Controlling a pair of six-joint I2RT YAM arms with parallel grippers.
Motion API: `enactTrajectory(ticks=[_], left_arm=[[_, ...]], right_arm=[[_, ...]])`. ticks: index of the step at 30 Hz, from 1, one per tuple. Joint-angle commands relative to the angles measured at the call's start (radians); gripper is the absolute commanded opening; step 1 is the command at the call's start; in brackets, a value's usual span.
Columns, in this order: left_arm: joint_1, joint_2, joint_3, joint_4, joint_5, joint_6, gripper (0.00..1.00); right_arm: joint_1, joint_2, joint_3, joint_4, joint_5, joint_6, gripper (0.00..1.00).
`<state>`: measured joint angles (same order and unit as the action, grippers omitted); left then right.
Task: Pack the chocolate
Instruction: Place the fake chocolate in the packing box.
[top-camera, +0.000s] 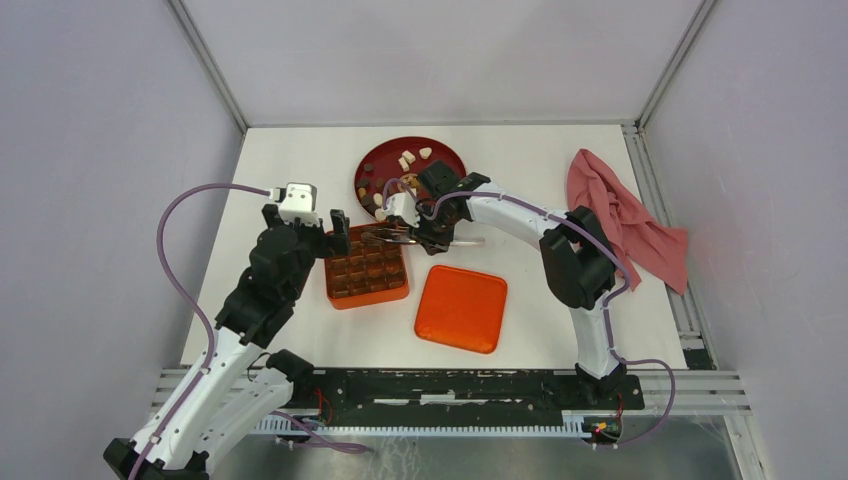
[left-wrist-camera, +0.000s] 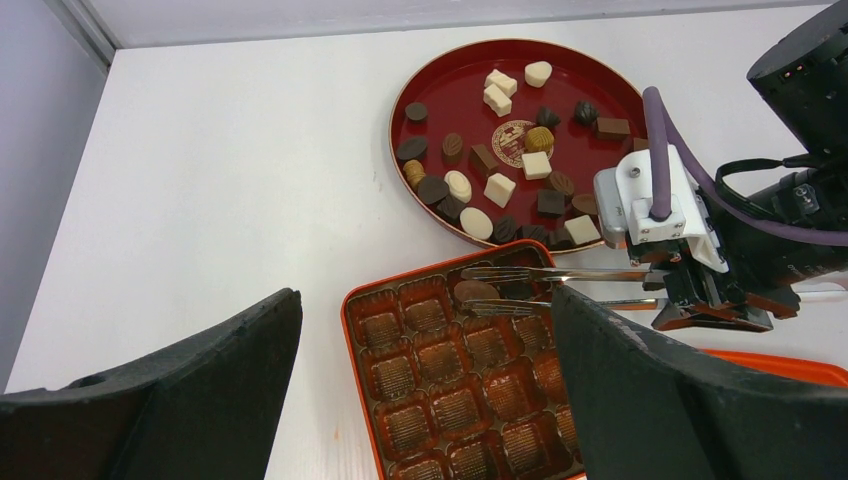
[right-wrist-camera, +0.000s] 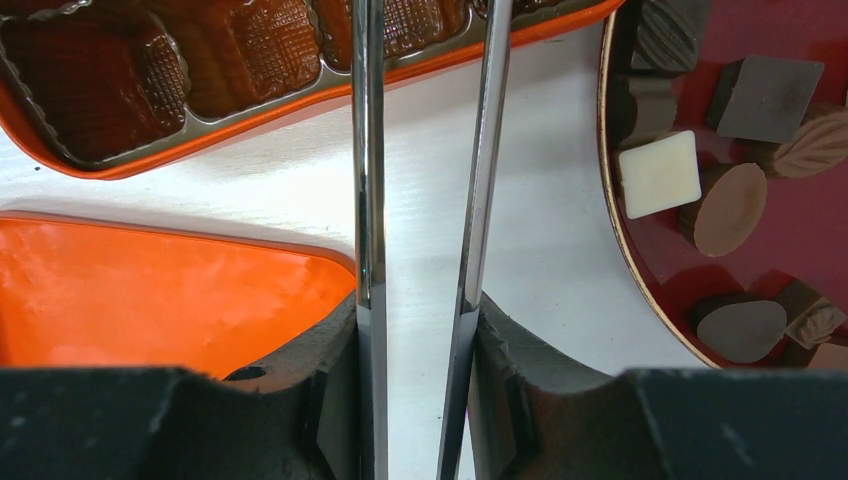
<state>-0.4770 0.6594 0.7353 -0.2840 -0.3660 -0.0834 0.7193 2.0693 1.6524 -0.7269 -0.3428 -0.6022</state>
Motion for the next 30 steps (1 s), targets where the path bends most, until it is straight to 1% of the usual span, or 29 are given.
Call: enactTrajectory(ticks=[1,7,20,30], left_arm=[[0.008,0.0,0.012,0.014,-0.016,0.053,0.98],[0.008,-0.003,0.012,0.013,-0.016,0.053,0.99],[0.007,-0.001,0.012,0.013,-0.016,0.054,0.98],[0.008,0.002,0.012,0.013,-0.017,0.054,0.98]], right_arm=[[-0.001,-0.049,0.041,0.01,-0.003,0.004,0.32],[-0.002,-0.048,0.058,0.008,-0.01,0.012,0.37],[-0.004,-0.042,0.074,0.005,-0.018,0.02,0.43],[-0.012,-0.047,0.088,-0.001,-0.052,0.027,0.42]])
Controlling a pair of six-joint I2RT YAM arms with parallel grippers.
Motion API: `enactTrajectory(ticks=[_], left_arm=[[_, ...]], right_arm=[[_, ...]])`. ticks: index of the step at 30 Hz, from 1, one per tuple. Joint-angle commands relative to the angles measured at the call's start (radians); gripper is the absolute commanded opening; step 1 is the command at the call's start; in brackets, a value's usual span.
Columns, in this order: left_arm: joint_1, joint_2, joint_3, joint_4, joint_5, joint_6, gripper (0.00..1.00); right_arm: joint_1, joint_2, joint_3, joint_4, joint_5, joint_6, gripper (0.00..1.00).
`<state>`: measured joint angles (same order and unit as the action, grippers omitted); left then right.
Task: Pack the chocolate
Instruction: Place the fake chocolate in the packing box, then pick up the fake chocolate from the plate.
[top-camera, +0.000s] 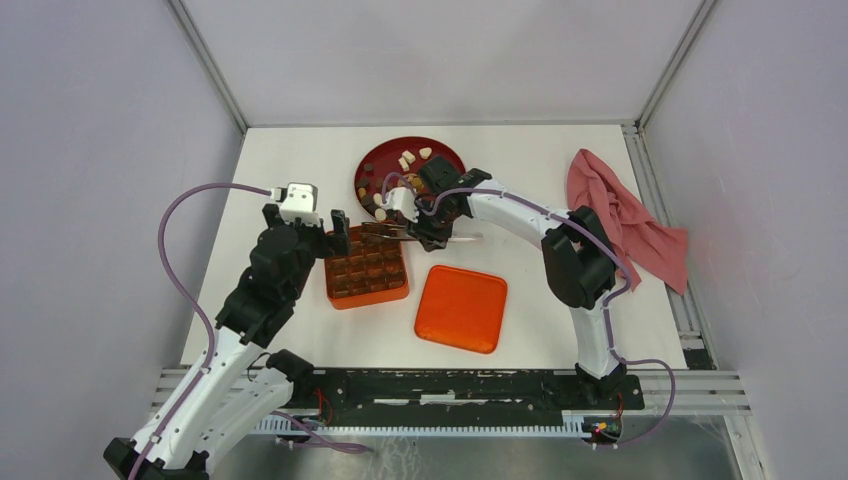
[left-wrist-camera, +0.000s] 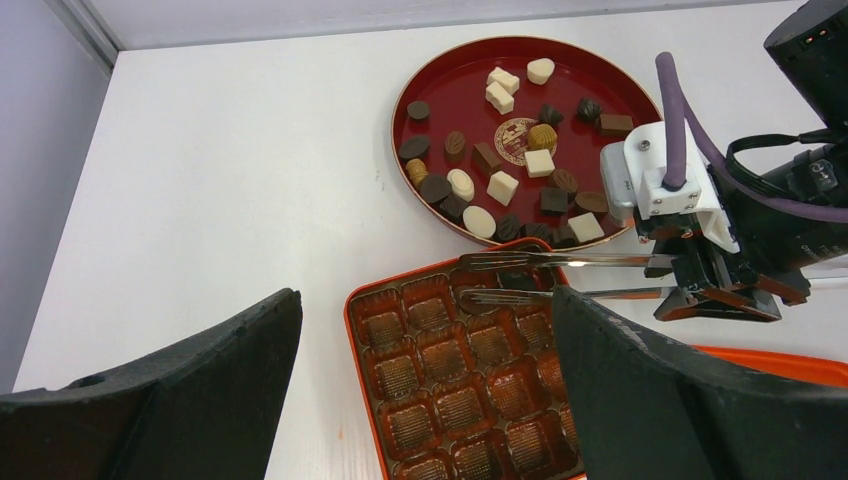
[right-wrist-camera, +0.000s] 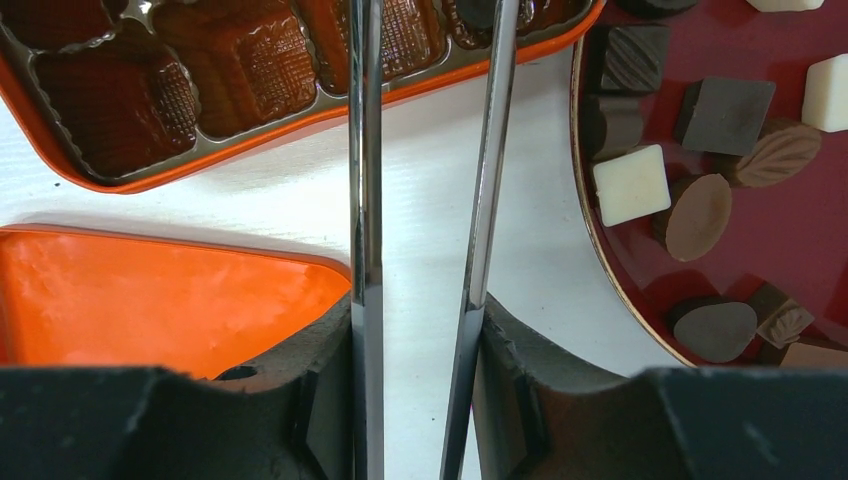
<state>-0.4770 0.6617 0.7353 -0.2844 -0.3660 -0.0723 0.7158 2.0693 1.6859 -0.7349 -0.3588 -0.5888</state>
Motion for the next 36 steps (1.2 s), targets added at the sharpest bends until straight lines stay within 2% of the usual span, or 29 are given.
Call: enactTrajectory(ticks=[1,12,23,36], left_arm=[[0.008,0.0,0.012,0.013,-0.017,0.043,0.99],[0.008,-0.004,0.009,0.014,-0.024,0.042,0.99],[0.007,0.008,0.0,0.022,-0.028,0.051,0.98],[0.007,0.052,-0.023,0.037,-0.048,0.066,0.98]], right_arm=[[-0.011,-0.05,0.058,0.005,-0.047,0.015,0.42],[-0.084,-0.105,0.065,-0.005,-0.141,0.032,0.42],[-0.21,-0.087,0.04,0.015,-0.115,0.041,0.41],[-0.289,-0.053,0.047,0.023,-0.051,0.031,0.41]])
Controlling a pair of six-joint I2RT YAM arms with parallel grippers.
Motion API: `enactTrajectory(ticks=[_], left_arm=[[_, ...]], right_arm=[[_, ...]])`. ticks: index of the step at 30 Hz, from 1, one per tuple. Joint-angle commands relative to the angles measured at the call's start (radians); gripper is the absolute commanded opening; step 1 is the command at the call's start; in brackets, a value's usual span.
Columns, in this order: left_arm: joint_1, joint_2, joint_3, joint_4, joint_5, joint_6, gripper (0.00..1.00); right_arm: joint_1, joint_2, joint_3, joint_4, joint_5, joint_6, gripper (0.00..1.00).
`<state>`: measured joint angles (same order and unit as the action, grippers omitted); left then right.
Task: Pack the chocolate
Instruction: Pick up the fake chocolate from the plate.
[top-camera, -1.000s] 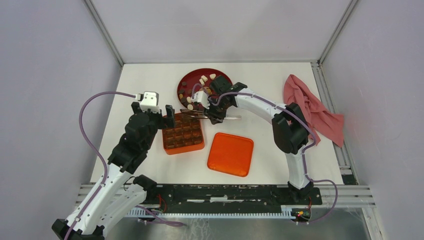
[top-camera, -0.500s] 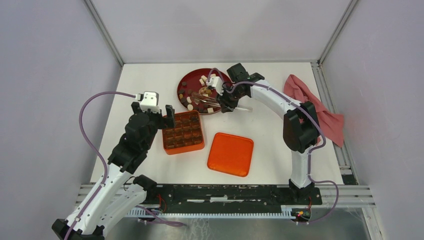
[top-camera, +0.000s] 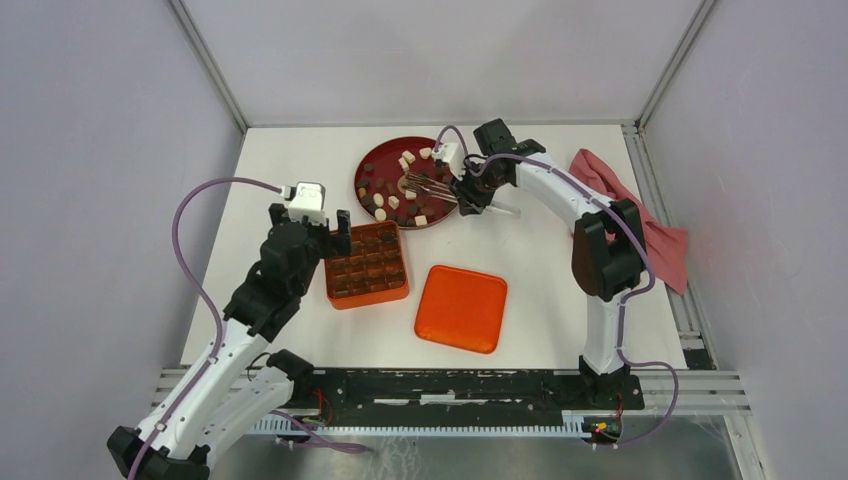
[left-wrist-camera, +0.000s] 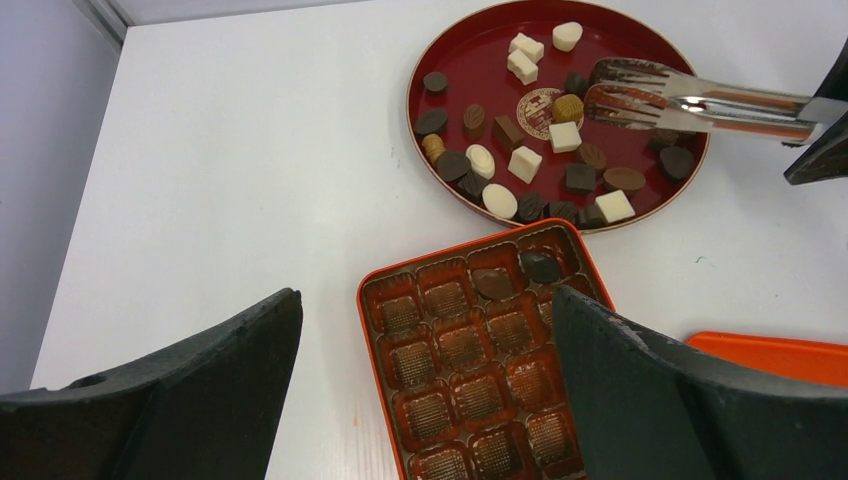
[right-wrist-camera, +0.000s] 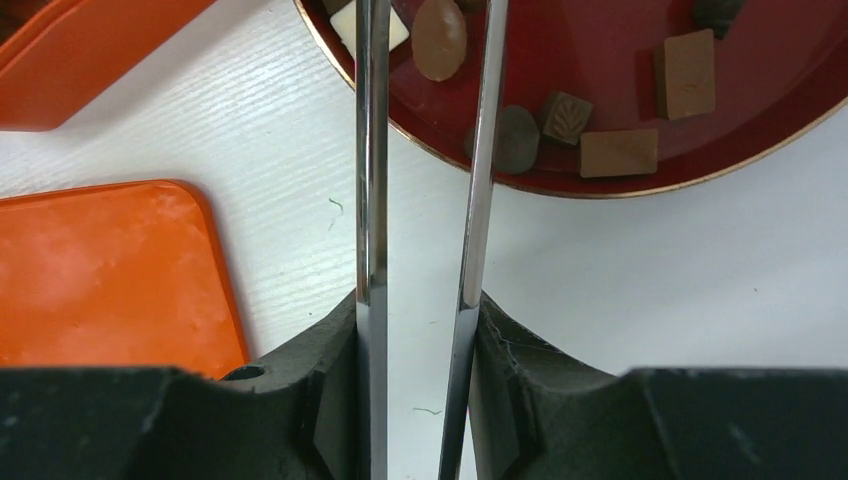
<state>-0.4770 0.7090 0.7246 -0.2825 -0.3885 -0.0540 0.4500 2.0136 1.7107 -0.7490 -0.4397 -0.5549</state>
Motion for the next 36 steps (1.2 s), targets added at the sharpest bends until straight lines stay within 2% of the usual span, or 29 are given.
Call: enactTrajectory(ticks=[1,8,17,36], left_arm=[[0.007,0.007,-0.015,0.037,-0.027,0.048,0.98],[0.007,0.017,-0.032,0.048,-0.042,0.073,0.98],[0.007,0.008,-0.065,0.069,-0.07,0.092,0.99],[0.007,0.04,-0.003,0.024,0.068,0.044,0.98]], right_arm=[[-0.027,0.004,0.021,0.037,0.035,-0.005,0.41],[-0.044,0.022,0.013,0.053,0.093,-0.016,0.41],[-0.054,0.037,0.039,0.048,0.085,-0.011,0.4],[-0.141,0.008,-0.031,0.037,0.164,-0.034,0.41]])
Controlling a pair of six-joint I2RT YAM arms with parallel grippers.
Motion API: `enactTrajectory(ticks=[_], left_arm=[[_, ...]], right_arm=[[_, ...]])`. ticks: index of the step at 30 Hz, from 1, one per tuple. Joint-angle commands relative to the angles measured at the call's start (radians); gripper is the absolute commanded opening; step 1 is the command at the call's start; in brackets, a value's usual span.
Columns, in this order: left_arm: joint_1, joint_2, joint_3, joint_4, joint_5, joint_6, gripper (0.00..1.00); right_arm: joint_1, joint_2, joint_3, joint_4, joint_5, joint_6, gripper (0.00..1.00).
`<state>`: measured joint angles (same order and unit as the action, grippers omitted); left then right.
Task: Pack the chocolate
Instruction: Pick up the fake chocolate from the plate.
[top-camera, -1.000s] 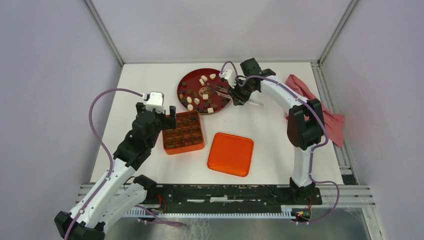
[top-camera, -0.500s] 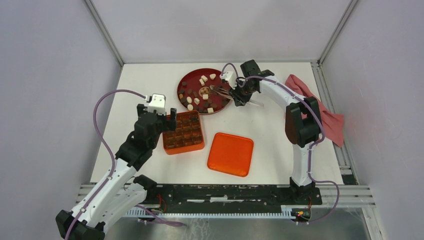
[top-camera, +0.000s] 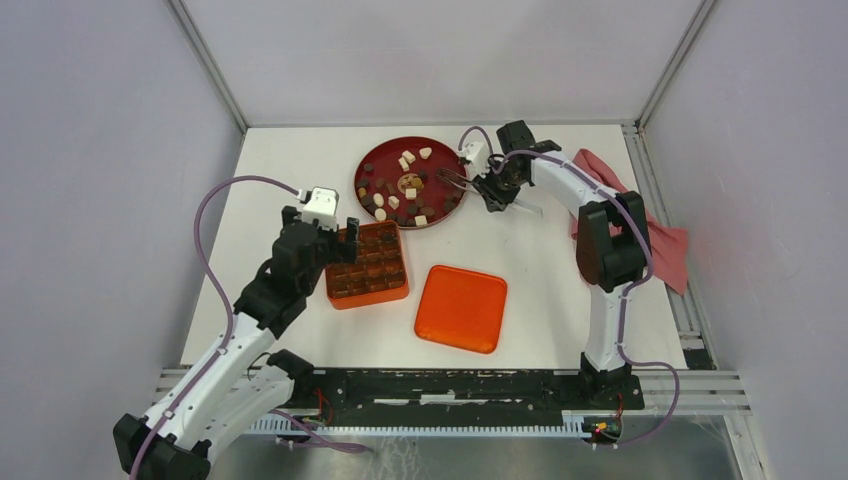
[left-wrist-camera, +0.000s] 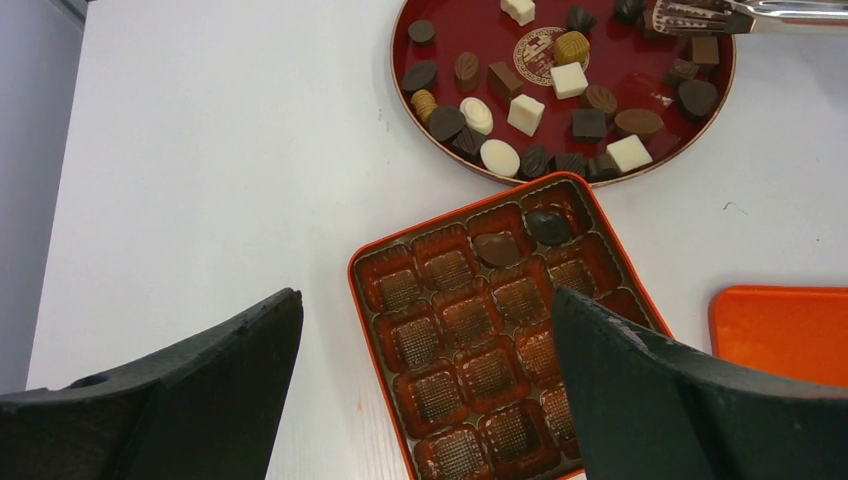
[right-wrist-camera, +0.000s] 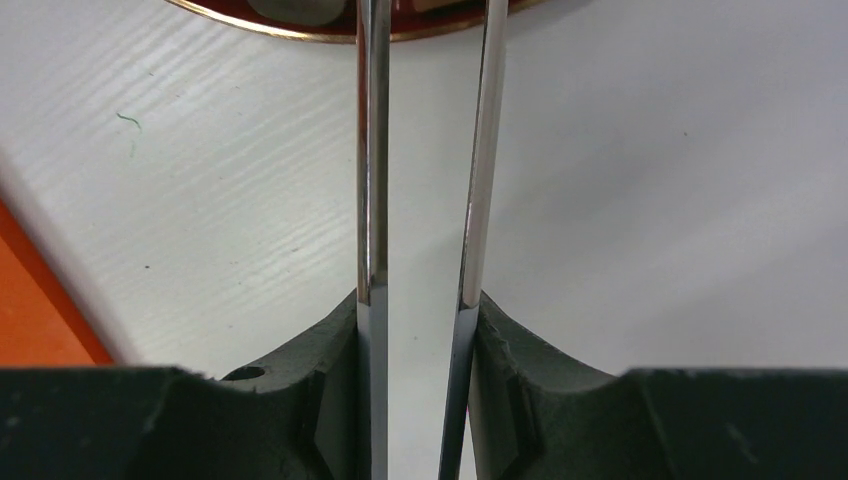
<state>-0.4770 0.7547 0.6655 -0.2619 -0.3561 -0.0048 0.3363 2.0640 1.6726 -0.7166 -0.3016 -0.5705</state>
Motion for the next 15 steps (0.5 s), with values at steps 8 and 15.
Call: enactTrajectory(ticks=[8,15], left_arm=[[0.008,0.008,0.069,-0.003,0.094,-0.026,0.98],[0.006,0.023,0.075,-0.008,0.117,-0.027,0.98]], right_arm=[[-0.039,0.0,0.085,-0.064,0.038,-0.04,0.41],[-0.039,0.066,0.186,-0.12,0.033,-0.055,0.42]])
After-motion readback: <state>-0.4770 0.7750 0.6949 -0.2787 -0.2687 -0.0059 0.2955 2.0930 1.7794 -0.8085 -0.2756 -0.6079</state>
